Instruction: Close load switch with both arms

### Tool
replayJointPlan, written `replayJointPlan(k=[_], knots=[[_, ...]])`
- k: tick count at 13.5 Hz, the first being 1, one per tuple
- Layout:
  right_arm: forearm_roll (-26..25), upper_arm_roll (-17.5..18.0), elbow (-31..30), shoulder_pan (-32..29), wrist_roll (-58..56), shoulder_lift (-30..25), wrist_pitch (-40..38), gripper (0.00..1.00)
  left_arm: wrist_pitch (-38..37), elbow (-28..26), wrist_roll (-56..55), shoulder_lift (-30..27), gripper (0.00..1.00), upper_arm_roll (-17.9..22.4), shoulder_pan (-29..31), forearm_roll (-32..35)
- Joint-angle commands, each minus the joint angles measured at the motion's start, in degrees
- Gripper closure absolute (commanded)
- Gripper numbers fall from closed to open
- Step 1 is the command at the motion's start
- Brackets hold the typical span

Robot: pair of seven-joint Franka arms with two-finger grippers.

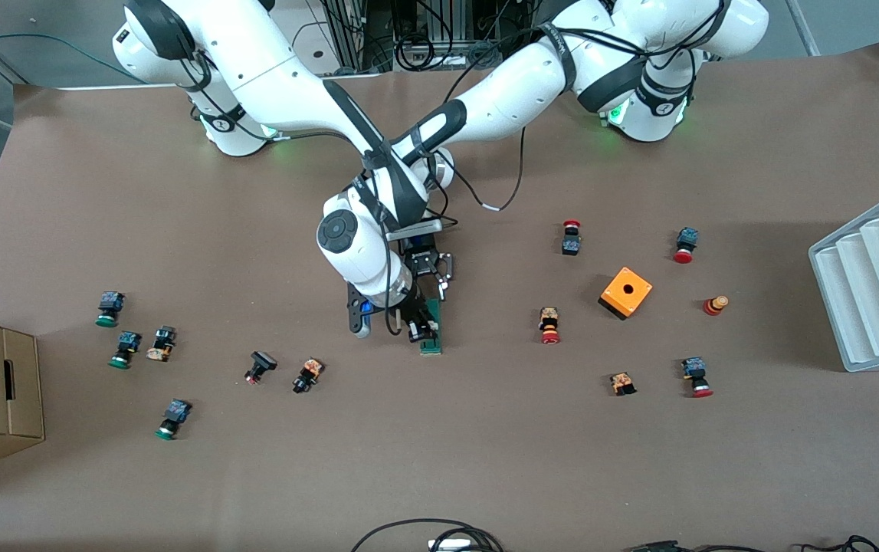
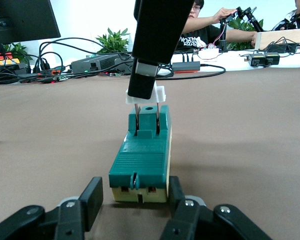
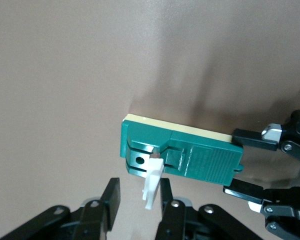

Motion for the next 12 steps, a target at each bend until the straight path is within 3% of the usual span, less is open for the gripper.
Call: replayJointPlan(k=[1, 6, 12], knots=[[1.2, -0.1, 2.4, -0.5, -0.9, 1.5, 0.1, 0.72, 1.7, 1.0, 1.1, 0.9, 0.38, -0.2, 0.3, 0.4], [1.2, -0.1, 2.9, -0.6, -0.9, 1.6, 0.1, 0.83, 1.7, 1.1, 3.0, 0.9, 0.38, -0.2, 0.3, 0.3], [1.2, -0.1, 4.9, -1.2, -0.8, 2.7, -0.4, 0.83, 2.2, 1.0, 3.0, 1.0, 0.38, -0.2, 0.3, 0.3]])
